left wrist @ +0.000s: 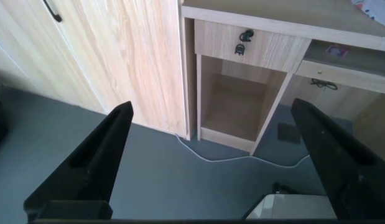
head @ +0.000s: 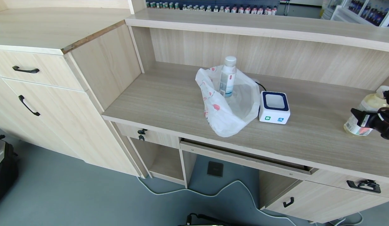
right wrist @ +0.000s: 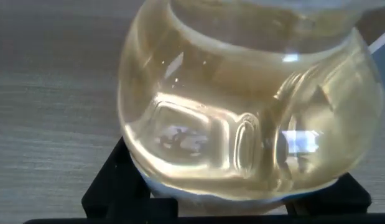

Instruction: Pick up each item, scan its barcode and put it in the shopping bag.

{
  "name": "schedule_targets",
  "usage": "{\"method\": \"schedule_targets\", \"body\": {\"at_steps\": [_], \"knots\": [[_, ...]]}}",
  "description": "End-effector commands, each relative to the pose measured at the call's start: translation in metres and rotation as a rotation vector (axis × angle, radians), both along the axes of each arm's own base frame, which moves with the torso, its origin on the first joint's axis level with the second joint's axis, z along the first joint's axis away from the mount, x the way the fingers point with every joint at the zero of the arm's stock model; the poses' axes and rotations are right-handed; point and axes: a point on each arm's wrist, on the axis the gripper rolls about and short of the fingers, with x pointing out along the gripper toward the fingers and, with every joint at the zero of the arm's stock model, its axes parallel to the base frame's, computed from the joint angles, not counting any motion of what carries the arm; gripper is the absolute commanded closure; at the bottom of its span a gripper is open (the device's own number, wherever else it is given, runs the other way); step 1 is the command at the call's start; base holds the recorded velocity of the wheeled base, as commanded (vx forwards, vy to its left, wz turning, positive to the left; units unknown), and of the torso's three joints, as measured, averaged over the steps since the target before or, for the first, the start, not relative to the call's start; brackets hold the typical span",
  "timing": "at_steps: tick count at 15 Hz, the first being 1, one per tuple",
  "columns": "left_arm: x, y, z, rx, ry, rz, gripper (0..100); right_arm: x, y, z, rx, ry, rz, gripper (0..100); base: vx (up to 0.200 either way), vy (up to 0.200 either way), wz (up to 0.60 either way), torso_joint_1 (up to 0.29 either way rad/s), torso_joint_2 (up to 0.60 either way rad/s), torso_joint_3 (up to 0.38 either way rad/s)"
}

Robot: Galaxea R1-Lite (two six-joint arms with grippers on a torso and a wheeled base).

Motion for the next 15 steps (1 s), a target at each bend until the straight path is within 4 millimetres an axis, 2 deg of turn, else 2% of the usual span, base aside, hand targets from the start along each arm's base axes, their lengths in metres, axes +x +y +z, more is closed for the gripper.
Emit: {"method": "schedule_targets", "body": {"at_steps": [1, 3, 4, 5, 8, 10, 11, 12, 15], "knots": [[0.000, 0.000, 0.000, 0.000, -0.002, 0.001, 0, -0.027, 0.019, 0.057, 0.064, -0.061, 0.204, 100, 0.000, 0.000, 0.00, 0.000, 0.00, 0.000], [0.000, 0.000, 0.000, 0.000, 0.000, 0.001, 0, -0.051, 0.049, 0.100, 0.166, -0.070, 0.437, 100, 0.000, 0.000, 0.00, 0.000, 0.00, 0.000], [0.000, 0.000, 0.000, 0.000, -0.002, 0.001, 0, -0.061, 0.061, 0.112, 0.204, -0.071, 0.508, 100, 0.000, 0.000, 0.00, 0.000, 0.00, 0.000], [0.000, 0.000, 0.000, 0.000, -0.002, 0.001, 0, -0.082, 0.081, 0.132, 0.302, -0.058, 0.660, 100, 0.000, 0.000, 0.00, 0.000, 0.00, 0.000], [0.000, 0.000, 0.000, 0.000, -0.002, 0.001, 0, -0.113, 0.122, 0.158, 0.406, -0.026, 0.967, 100, 0.000, 0.000, 0.00, 0.000, 0.00, 0.000], [0.000, 0.000, 0.000, 0.000, -0.002, 0.001, 0, -0.131, 0.154, 0.174, 0.463, -0.012, 1.114, 100, 0.000, 0.000, 0.00, 0.000, 0.00, 0.000], [0.000, 0.000, 0.000, 0.000, -0.002, 0.001, 0, -0.137, 0.163, 0.178, 0.472, -0.007, 1.157, 100, 0.000, 0.000, 0.00, 0.000, 0.00, 0.000], [0.000, 0.000, 0.000, 0.000, -0.002, 0.001, 0, -0.153, 0.183, 0.186, 0.500, 0.010, 1.264, 100, 0.000, 0.000, 0.00, 0.000, 0.00, 0.000], [0.000, 0.000, 0.000, 0.000, 0.000, 0.001, 0, -0.186, 0.212, 0.189, 0.559, 0.059, 1.440, 100, 0.000, 0.000, 0.00, 0.000, 0.00, 0.000]]}}
